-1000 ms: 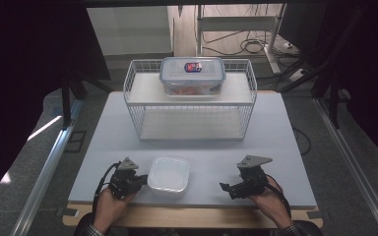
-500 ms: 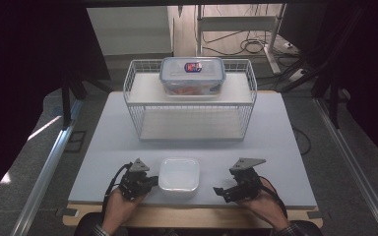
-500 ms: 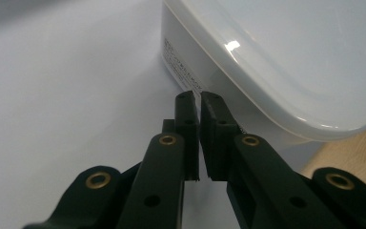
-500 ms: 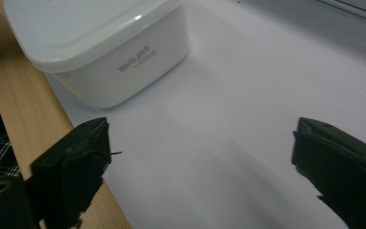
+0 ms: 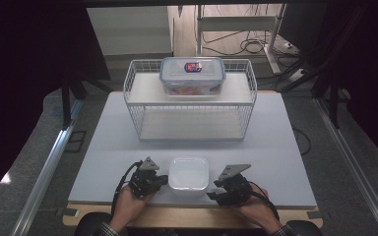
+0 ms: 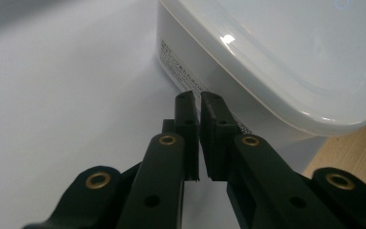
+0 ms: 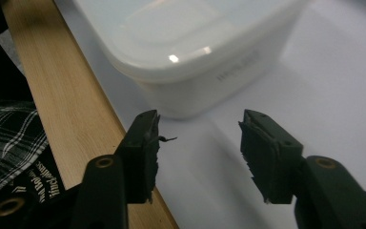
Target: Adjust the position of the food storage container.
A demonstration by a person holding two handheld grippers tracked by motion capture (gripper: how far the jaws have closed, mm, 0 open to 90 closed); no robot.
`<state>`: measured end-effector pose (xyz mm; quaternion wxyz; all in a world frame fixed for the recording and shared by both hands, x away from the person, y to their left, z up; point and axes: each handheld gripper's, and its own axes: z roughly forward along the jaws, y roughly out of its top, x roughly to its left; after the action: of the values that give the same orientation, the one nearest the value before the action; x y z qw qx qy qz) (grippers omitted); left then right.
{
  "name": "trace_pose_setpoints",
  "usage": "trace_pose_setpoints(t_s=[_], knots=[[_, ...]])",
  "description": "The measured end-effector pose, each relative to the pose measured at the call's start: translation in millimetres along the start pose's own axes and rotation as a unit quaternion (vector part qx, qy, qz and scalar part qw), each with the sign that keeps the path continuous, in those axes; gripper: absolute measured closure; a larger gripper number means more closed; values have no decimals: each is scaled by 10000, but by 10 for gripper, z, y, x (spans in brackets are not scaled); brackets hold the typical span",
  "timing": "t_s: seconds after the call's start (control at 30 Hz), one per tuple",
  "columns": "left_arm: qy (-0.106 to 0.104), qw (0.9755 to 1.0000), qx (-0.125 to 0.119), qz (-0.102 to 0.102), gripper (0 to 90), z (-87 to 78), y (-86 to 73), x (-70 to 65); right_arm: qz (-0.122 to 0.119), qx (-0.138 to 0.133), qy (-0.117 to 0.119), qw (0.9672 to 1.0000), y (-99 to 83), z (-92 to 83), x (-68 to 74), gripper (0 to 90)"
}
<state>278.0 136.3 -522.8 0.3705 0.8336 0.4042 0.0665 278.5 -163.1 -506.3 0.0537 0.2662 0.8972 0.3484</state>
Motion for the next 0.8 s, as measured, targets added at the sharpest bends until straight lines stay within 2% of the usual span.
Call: trace_pose_setpoints(t_s=[0.17,0.3,0.47,0.53,0.63,0.67,0.8], knots=[[12,10000,-19,71,863,61,62,-16,-41,-47,-14,10000,5,5,-15,578],[61,9999,-45,82,863,103,116,5,16,-80,-85,9999,9,3,-59,590],[113,9998,-130,66,853,120,164,61,11,-97,-121,9999,25,12,-94,592],[199,9996,-159,76,830,83,156,87,-1,-117,-144,9998,25,-1,-95,561],[206,9994,-295,-1,713,-9,137,129,-21,-155,-226,9996,9,-63,-132,472],[206,9994,-295,-1,668,-9,137,129,-21,-155,-226,9996,9,-63,-132,472],[166,9991,-372,102,487,-109,71,157,197,-367,-232,9989,-64,-191,-292,306]])
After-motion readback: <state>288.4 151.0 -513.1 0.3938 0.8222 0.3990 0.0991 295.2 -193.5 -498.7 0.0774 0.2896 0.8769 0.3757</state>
